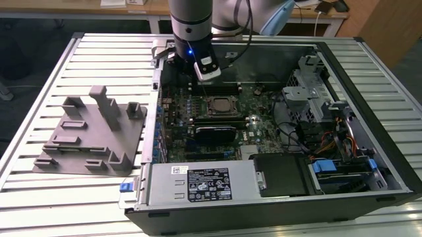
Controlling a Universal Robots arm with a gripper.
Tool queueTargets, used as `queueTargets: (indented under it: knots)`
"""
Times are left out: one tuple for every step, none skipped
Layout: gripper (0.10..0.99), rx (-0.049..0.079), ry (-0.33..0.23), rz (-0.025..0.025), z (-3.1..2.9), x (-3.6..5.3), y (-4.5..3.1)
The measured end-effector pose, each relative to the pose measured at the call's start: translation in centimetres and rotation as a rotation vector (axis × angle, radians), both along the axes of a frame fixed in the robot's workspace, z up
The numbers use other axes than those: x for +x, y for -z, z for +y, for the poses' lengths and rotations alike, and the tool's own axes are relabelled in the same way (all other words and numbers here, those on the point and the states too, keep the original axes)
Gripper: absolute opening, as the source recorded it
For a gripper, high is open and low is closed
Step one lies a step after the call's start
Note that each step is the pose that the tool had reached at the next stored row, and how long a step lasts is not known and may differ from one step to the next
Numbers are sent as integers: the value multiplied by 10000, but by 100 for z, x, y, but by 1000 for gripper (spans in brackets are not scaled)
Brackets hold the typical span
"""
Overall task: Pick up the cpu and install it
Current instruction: 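Install the first cpu locking lever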
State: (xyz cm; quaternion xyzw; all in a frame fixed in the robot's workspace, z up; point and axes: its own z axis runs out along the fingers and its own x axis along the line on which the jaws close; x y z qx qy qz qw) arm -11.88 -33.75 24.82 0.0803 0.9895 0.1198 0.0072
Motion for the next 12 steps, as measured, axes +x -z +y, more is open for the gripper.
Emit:
queueTargets:
  knots:
    - [106,14,2,0,1,0,0]
    - [106,27,2,0,1,0,0]
    - [106,41,1,0,0,0,0]
    - [106,45,1,0,0,2,0]
    - [106,47,2,-2,1,13,1]
    - [106,46,7,-1,0,29,1]
    - [106,46,13,1,0,50,0]
    - [106,46,16,1,0,73,0]
    - [106,46,17,1,0,100,0]
    - [106,46,20,2,0,124,0]
    - [106,45,22,3,0,149,0]
    - [106,46,25,4,0,175,0]
